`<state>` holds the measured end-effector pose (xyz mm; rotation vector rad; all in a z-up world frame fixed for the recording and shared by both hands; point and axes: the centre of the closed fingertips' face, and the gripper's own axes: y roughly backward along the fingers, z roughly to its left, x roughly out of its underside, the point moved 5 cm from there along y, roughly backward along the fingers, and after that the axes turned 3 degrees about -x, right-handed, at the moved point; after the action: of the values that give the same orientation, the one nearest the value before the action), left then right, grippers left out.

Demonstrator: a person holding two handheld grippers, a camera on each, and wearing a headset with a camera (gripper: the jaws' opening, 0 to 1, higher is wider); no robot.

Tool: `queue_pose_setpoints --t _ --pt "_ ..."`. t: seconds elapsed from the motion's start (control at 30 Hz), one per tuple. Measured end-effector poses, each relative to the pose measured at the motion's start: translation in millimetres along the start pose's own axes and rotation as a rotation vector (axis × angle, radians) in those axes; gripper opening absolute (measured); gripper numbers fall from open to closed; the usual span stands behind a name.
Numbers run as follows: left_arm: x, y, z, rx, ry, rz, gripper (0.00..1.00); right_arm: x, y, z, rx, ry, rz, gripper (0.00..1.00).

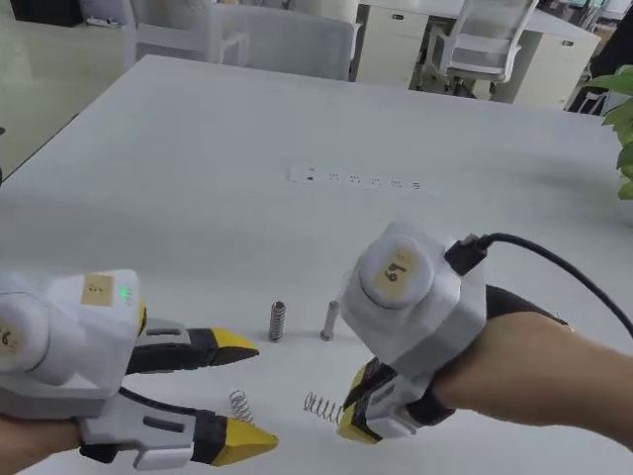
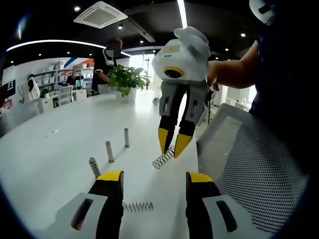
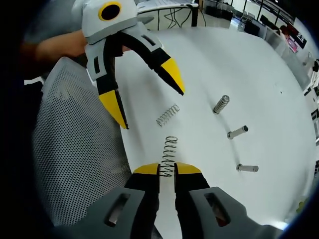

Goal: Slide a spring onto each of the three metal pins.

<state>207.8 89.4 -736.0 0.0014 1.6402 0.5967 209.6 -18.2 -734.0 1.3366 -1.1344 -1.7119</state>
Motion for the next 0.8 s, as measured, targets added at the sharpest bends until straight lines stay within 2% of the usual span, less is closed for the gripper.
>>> queue_pose_setpoints --t 0.17,0.4,0.5,0.8 --pt "-1.2 -1.6 -2.9 0.015 -0.021 -0.003 0.39 -10.8 3.8 4.0 -0.009 0.056 0.005 0.08" --pt "-1.8 -3.2 -8.2 0.048 -0.055 -0.005 0.3 -23.7 7.4 14.1 -0.057 0.161 0.012 0.08" --pt "-2.5 -4.2 -10.3 0.062 -0.063 -0.008 0.26 -25.2 7.8 15.7 -0.069 0.213 0.023 0.08" --pt "-6.9 -9.3 -20.2 0.121 -0.097 -0.012 0.16 -23.2 8.6 18.5 -0.104 0.273 0.073 0.08"
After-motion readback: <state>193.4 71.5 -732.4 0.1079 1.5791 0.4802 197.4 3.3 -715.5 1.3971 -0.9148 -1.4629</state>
